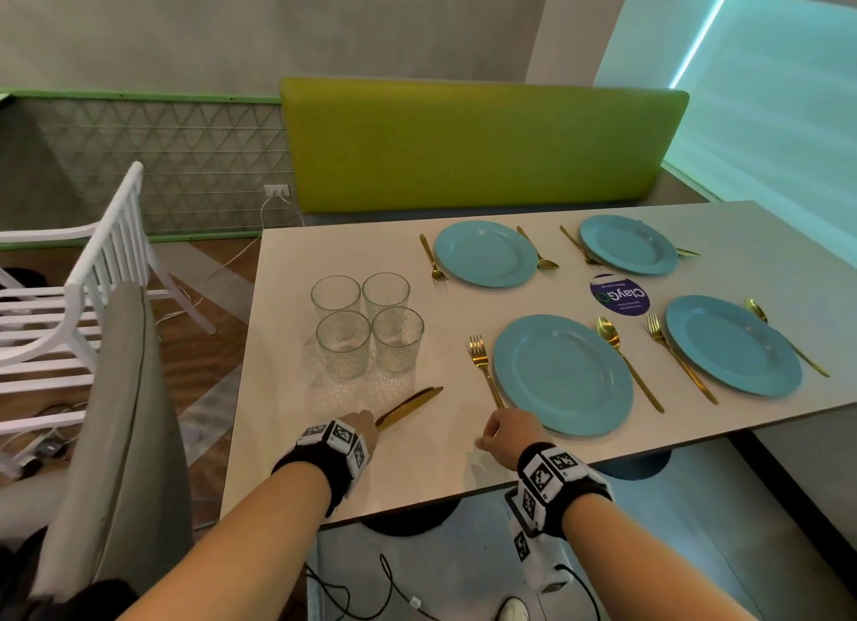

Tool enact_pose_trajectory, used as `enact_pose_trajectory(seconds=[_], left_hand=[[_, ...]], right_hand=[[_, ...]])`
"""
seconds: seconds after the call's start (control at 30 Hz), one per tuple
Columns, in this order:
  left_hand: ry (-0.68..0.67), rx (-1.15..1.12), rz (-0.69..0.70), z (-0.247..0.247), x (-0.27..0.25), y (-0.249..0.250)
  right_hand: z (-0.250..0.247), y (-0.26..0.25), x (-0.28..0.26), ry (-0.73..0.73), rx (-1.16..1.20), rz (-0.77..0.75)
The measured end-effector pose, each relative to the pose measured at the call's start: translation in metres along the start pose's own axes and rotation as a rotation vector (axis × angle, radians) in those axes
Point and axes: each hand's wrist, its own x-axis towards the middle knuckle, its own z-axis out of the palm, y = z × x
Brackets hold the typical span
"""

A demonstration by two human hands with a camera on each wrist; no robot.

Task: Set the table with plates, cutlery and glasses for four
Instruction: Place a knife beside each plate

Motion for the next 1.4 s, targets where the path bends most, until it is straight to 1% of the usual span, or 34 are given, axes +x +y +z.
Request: enact_pose_trajectory(seconds=[0.17,0.23,0.33,0.4,0.5,0.6,0.73,0.87,0.93,1.07,1.17,1.23,1.3,1.4], left_hand=[[-0.049,-0.254,-0.064,-0.014,-0.007,0.014],[-0.075,-0.386,-0.061,-0.019,-0.009,0.023],[-0.125,-0.752,-0.036,-0.023,-0.010,0.039],[-0.126,-0.948,-0.016,-0.025,-0.013,0.048],[-0.113,-1.087,0.055,-0.029,-0.016,0.061],[-0.155,-1.246,0.109,-0.035,-0.020,0.073],[-0.111,-1.305,0.138,-0.039,-0.022,0.079],[-0.098,-1.334,0.131,-0.041,-0.022,0.077],[-0.098,-1.340,0.125,-0.044,-0.024,0.077],[-0.042,-1.331,0.074,-0.052,-0.019,0.076],[0.013,-1.318,-0.012,-0.060,-0.014,0.072],[0.037,-1.340,-0.040,-0.064,-0.012,0.068],[0.074,-1.299,-0.028,-0.067,-0.010,0.066],[0.090,-1.309,-0.020,-0.074,-0.006,0.066]], right_hand=[[0.000,-0.005,0.000,-0.005,0.039,-0.031],[0.000,-0.010,0.000,-0.027,0.072,-0.055],[-0.005,-0.019,-0.001,-0.076,0.166,-0.081],[-0.011,-0.024,-0.003,-0.102,0.246,-0.081],[-0.018,-0.030,-0.003,-0.136,0.370,-0.075],[-0.019,-0.032,0.000,-0.117,0.429,-0.064],[-0.016,-0.030,0.005,-0.036,0.462,-0.025],[-0.019,-0.029,0.007,-0.025,0.660,0.013],[-0.020,-0.030,0.009,-0.009,0.719,0.011],[-0.022,-0.031,0.014,0.033,0.821,0.008],[-0.026,-0.027,0.019,0.084,0.910,0.042],[-0.029,-0.019,0.024,0.138,0.892,0.084],[-0.030,-0.010,0.031,0.191,0.804,0.122],[-0.025,-0.002,0.040,0.166,0.562,0.139]])
